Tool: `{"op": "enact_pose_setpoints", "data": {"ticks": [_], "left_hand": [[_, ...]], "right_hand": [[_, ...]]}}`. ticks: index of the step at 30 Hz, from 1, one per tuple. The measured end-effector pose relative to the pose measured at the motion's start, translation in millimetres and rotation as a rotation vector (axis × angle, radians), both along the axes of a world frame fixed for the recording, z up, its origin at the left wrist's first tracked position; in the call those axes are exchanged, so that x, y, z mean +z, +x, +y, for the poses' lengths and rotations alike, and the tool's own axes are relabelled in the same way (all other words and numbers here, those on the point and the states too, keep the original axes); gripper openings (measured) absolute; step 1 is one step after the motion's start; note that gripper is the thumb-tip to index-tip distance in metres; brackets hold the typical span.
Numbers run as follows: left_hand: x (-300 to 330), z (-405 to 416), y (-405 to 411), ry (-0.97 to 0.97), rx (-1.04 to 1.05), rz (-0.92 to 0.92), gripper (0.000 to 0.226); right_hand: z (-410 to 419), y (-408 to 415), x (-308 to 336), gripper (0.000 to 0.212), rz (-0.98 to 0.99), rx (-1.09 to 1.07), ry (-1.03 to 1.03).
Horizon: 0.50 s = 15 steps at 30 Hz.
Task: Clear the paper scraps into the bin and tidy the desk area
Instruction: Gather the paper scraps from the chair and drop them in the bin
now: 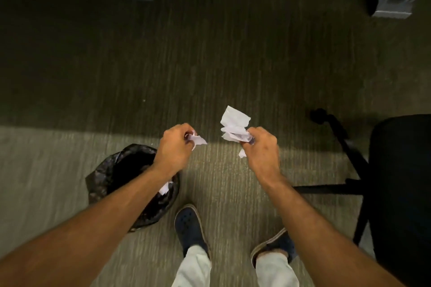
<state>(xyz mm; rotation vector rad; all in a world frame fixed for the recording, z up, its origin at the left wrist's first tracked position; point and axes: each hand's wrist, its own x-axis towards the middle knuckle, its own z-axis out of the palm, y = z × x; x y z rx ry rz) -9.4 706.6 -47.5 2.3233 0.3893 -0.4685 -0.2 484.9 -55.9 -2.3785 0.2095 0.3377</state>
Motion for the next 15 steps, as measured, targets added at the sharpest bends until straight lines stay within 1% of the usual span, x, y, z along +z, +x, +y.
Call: {"op": "enact_pose_setpoints", "data": {"ticks": [4,8,11,15], "left_hand": [[-30,76,-50,0.068,0.090,0.075,0.013],[-65,132,-97,0.060,0.175,0.123,0.013],[-87,156,-128,0.019,0.249,0.138,0.013],[-116,172,-159,-0.045,0.329,0.142,0.020]], "right_hand": [[83,-26,-24,0.022,0.046,0.228,0.002],[155,-64,-56,0.028,0.166,0.348,0.033],[194,-92,-87,0.024,0.269,0.434,-0.053],[224,-118,-120,0.020,0.360,0.532,-0.148]]}}
